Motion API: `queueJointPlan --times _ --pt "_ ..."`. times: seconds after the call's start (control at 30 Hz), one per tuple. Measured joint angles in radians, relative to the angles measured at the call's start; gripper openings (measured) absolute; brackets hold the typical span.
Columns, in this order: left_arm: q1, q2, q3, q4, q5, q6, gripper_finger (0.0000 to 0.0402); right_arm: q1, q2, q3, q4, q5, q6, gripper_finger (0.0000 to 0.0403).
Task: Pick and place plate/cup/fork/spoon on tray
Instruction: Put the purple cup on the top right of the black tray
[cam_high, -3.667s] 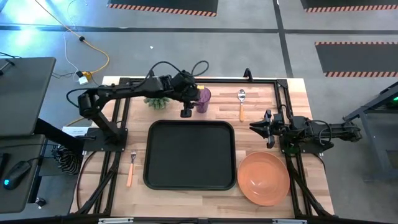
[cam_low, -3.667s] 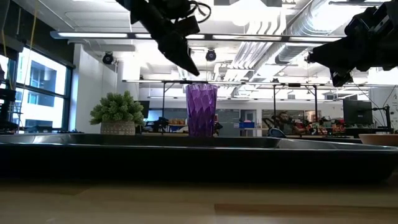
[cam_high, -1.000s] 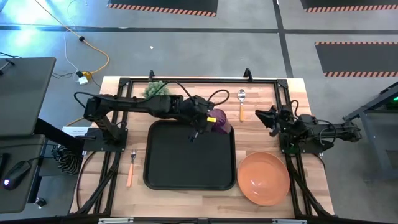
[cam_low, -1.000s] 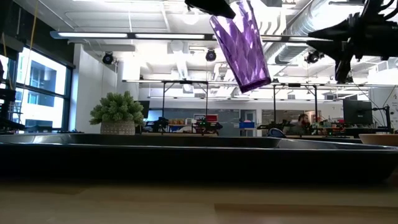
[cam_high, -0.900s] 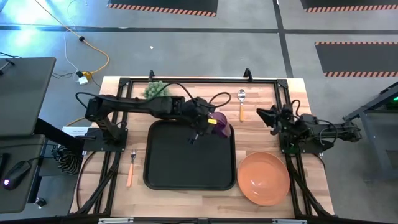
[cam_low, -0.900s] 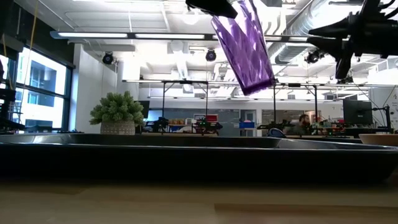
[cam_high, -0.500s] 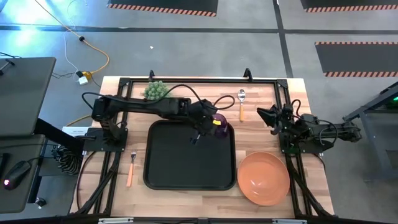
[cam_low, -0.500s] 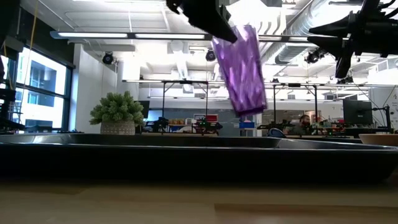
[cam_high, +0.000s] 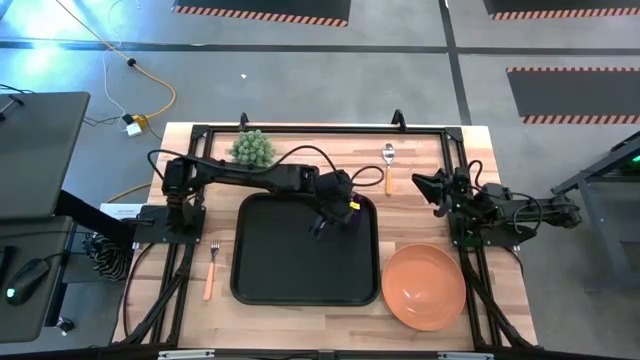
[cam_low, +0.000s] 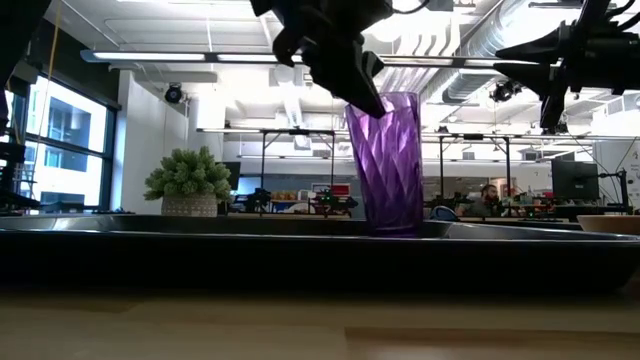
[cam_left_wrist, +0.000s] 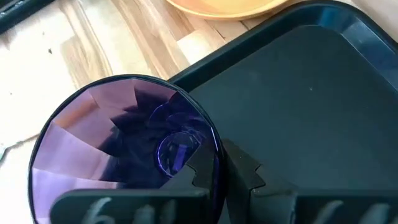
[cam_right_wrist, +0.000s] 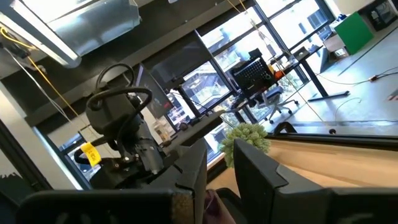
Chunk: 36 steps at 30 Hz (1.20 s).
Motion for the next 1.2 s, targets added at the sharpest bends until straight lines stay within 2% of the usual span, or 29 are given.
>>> queueJointPlan --times 0.2,0.83,1.2 --pt "-0.003 0.0 0.0 -0.003 0.043 0.0 0.0006 0.0 0.0 0.0 0.0 0.0 0.0 0.0071" --pt "-0.003 0.0 0.0 -0.001 0.041 0.054 0.0039 0.0 0.0 0.0 0.0 -0.001 0.0 0.0071" --pt "-0.003 0.0 0.0 0.015 0.027 0.071 0.0082 0.0 0.0 0.0 0.0 -0.001 0.0 0.0071"
